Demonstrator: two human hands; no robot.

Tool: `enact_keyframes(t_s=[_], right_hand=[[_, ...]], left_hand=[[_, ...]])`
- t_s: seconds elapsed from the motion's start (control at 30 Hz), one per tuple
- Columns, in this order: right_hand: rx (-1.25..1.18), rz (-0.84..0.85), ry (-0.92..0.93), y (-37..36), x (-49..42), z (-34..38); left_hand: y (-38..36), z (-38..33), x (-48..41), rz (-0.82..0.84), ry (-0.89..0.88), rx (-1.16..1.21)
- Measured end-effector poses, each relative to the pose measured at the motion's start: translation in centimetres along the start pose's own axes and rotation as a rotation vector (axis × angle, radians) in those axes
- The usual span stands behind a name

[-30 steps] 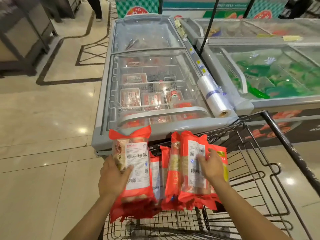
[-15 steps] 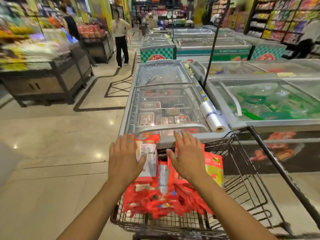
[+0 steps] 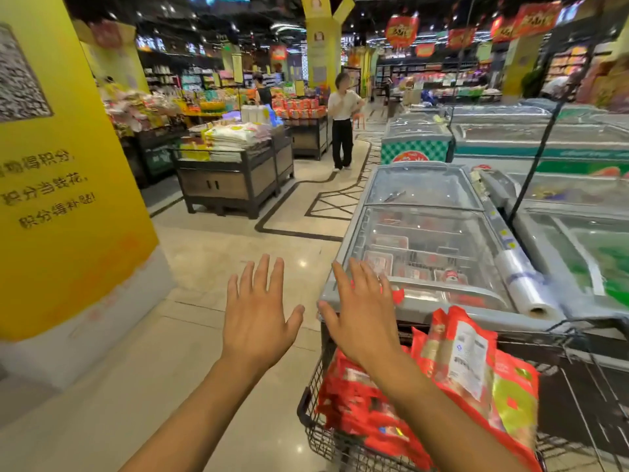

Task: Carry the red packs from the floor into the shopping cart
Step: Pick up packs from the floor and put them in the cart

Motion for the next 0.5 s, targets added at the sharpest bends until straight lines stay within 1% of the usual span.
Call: enact_keyframes(t_s=[0.13, 0.27, 0.5], right_hand=[[-0.064, 0.007, 0.114, -0.8, -1.6, 7.0], [-0.091, 0.062, 0.254, -2.0, -2.9, 14.8], [-0.134, 0.087, 0.453, -4.2, -4.0, 30.1]], left_hand=[[2.2, 6.4, 1.4, -0.011, 0.12, -0.05], [4.8, 13.4, 3.4, 0.0, 0.236, -0.096], [9.8, 26.9, 7.9, -0.072, 0.412, -0.176]])
Point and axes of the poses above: each hand's wrist, its own x-axis away from the middle knuckle, its own y-axis out of the back of the hand, z = x × y, the point moved 10 cm from there along -x, towards the middle knuckle, and after that the axes turned 2 degrees about y, right-handed, at the moved point
